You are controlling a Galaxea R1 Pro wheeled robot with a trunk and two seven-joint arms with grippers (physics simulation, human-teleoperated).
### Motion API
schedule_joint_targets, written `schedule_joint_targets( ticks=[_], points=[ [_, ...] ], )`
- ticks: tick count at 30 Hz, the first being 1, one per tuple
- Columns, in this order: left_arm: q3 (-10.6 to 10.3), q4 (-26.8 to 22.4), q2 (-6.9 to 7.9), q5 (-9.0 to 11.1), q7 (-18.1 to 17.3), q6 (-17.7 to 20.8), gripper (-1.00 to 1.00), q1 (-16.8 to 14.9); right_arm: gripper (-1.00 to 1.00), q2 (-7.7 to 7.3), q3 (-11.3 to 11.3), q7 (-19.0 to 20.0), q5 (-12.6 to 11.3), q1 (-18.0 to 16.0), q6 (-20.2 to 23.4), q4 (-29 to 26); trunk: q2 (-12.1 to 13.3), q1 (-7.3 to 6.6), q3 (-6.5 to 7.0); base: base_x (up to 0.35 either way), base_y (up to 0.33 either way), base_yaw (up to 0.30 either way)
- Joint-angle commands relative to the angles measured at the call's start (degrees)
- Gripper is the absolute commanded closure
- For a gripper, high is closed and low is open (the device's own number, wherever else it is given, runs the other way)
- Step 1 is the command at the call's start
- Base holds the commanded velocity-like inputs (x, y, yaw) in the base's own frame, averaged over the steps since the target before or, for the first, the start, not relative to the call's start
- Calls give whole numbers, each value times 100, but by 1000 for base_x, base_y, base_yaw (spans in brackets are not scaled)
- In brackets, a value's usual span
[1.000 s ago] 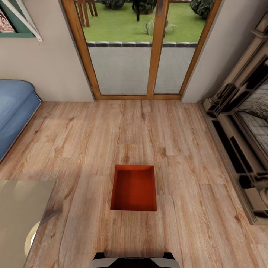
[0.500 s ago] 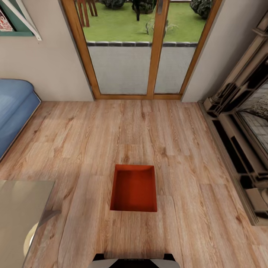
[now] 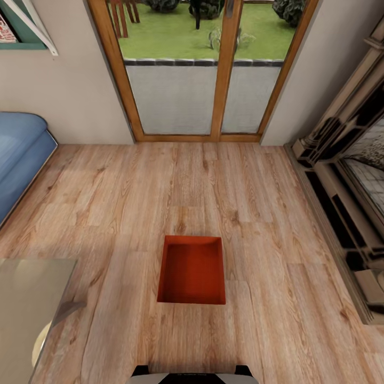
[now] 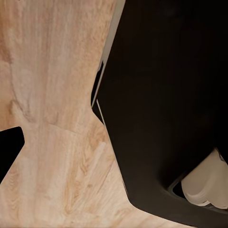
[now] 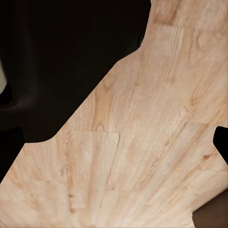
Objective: Move the two storage containers from the living room to the garage. In the garage, place one container on the floor and stack the other container on top of it (either order is fine).
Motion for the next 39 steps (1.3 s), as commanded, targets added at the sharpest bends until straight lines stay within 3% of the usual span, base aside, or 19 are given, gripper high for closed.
schedule_joint_targets(
  ticks=[1,39],
  points=[
    [-45,-7,2,47,26,-2,-100,0,-100,-1,52,-24,-31,-3,9,6,-44,23,-22,0,0,0],
    [-40,11,3,58,31,-2,-100,0,-100,-6,38,-32,-66,-3,22,6,-1568,858,-704,0,0,0]
  ],
)
